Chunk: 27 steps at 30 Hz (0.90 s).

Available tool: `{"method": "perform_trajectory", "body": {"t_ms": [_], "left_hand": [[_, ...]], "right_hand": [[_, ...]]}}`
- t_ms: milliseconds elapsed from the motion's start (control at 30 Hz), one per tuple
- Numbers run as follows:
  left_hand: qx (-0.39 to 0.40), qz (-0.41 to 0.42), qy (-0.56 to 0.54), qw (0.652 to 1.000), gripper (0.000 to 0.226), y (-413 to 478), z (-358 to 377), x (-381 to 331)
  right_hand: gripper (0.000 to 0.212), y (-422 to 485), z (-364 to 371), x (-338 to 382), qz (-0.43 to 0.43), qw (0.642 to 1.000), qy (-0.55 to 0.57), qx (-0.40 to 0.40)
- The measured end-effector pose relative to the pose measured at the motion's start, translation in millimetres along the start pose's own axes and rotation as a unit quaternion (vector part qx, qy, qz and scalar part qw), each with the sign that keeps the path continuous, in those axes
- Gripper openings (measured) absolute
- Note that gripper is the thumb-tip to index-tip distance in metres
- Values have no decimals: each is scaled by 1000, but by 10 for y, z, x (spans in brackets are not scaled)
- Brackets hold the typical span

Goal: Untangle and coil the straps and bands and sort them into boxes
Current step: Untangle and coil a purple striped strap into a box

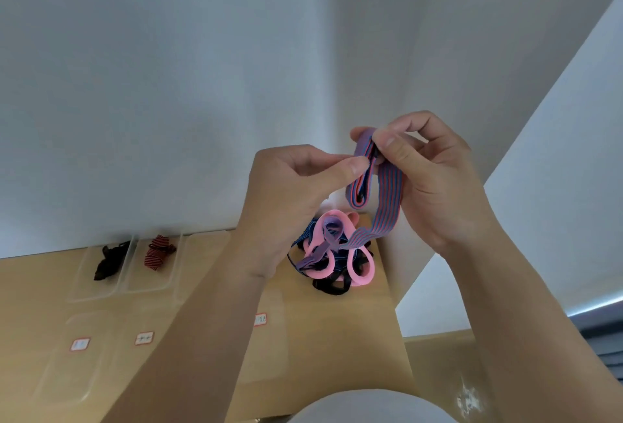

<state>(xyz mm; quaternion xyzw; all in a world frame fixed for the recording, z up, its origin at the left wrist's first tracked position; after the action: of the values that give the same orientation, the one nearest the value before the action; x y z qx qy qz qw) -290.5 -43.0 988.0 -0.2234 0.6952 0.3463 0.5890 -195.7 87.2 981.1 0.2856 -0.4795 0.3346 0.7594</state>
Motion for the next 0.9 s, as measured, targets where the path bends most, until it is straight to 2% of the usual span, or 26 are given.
{"method": "perform_trajectory", "body": {"t_ms": [200,400,600,667,800,900], "left_hand": [[-13,60,-29,998,15,31,64,-64],[-16,73,6,997,29,3,157,-44],[-84,54,-38,994,23,30,31,-42],[-102,48,-39,993,21,33,-7,-10],[-77,44,-46,995,20,35,5,38],[-32,51,-37,997,20,62,22,38]], "right_hand": [[6,-30,79,-70,31,997,62,16],[16,4,55,-153,23,1000,4,6],[31,-47,-30,-272,40,998,-54,8],[28,-53,-63,-293,38,997,-67,2],[17,-17,-196,-249,30,995,-90,-29],[16,-7,-287,-197,37,996,-63,-57]]}}
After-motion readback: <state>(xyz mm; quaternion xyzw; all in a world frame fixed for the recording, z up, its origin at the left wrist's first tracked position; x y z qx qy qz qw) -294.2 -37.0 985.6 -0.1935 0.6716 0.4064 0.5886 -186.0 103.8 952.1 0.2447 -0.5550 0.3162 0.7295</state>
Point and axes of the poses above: each hand's wrist, its own y-axis towards the middle knuckle, its own z-axis out of the palm, x = y × z, the point moved 9 cm from there along y, towards the middle knuckle, and after that the axes turned 6 degrees about z, right-handed, at the moved point
